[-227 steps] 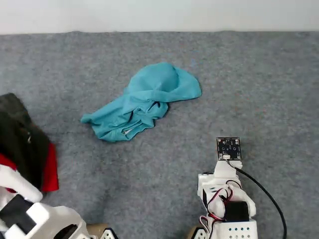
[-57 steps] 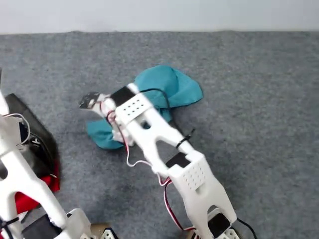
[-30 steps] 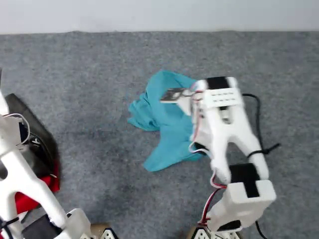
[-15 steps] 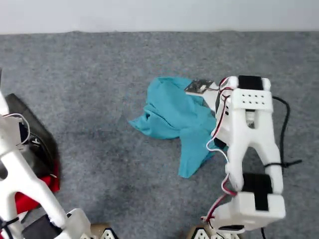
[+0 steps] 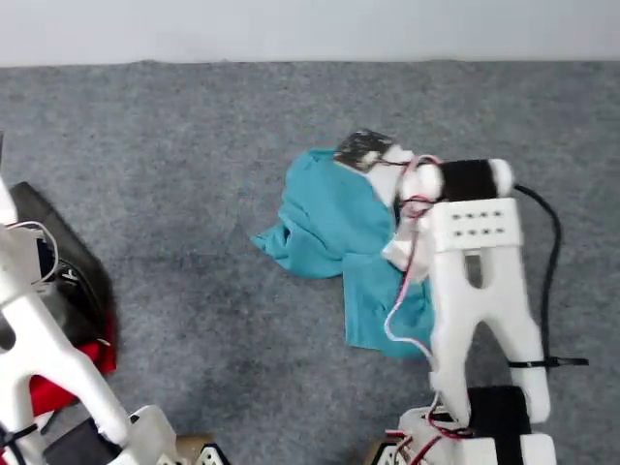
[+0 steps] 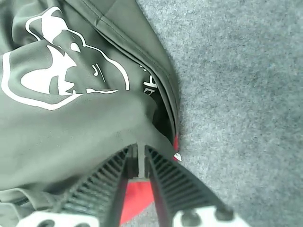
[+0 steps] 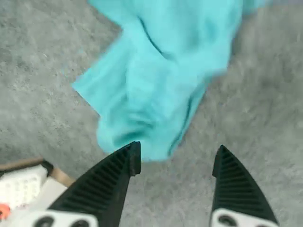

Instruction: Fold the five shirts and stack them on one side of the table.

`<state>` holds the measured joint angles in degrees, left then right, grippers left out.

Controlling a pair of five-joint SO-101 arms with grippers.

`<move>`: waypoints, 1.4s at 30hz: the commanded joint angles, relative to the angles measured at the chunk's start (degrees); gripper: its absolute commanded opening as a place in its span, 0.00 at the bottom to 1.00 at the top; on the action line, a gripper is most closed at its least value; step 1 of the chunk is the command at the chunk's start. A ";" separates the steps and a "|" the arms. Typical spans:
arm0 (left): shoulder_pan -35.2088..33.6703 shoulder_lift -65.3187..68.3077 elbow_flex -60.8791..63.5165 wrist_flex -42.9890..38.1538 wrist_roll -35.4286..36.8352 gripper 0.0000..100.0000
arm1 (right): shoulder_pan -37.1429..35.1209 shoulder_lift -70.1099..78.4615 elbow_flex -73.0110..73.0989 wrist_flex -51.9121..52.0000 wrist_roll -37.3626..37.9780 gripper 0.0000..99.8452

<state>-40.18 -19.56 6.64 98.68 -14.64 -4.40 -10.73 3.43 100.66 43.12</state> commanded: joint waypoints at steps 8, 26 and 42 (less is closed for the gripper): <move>0.09 -2.02 -1.71 0.44 -0.18 0.03 | 19.82 3.12 1.85 2.24 13.27 0.22; -0.26 -1.58 -1.71 0.53 -0.09 0.03 | -21.14 1.27 17.85 -5.05 -11.52 0.21; -0.09 -1.93 -1.45 0.53 -0.09 0.03 | -29.32 4.18 28.13 -20.18 -13.89 0.28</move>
<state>-40.18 -19.56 6.64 98.68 -14.64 -32.00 -7.47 31.91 81.67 29.85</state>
